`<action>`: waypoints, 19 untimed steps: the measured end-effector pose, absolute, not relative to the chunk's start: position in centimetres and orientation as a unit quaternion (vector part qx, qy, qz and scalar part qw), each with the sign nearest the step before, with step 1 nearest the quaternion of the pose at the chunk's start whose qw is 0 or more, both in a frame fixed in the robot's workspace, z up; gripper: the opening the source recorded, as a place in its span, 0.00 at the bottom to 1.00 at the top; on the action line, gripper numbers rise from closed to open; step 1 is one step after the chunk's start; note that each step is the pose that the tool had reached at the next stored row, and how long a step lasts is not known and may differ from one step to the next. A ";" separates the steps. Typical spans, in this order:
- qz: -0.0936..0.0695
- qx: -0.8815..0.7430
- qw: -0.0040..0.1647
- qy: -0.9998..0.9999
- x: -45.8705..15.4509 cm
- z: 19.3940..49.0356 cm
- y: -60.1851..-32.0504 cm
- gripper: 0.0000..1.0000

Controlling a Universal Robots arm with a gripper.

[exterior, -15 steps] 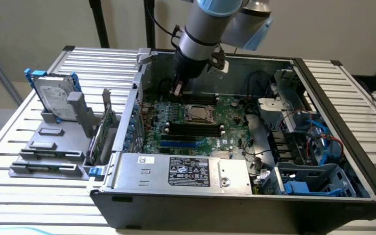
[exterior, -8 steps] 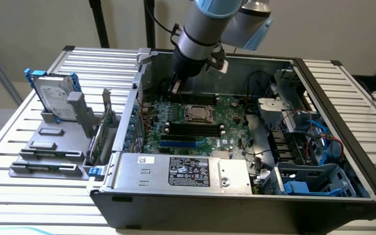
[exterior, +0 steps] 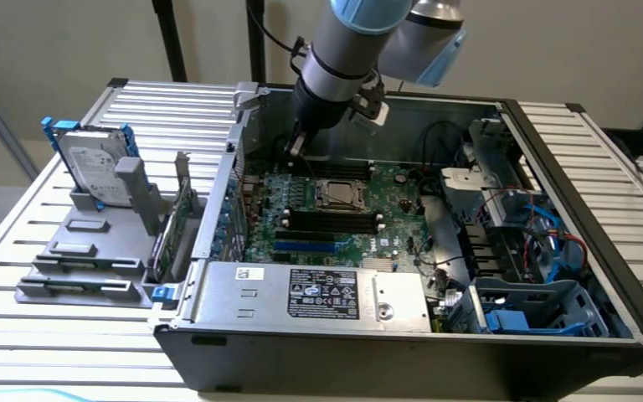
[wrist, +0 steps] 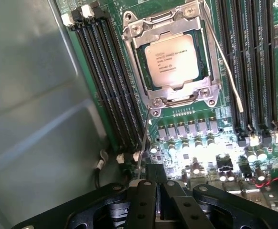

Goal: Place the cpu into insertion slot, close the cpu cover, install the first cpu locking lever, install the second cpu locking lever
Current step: 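Install the first cpu locking lever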

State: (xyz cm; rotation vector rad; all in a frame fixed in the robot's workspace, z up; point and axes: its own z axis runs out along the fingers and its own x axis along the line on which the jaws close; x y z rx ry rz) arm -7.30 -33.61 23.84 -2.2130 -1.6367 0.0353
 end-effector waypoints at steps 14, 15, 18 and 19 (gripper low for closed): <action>-0.011 -0.820 0.206 -0.534 -7.6 24.0 -33.6 0.11; -0.012 -0.821 0.206 -0.532 -7.5 24.0 -33.6 0.11; -0.013 -0.822 0.206 -0.531 -7.1 24.0 -33.6 0.11; -0.014 -0.822 0.205 -0.530 -6.8 24.0 -33.6 0.11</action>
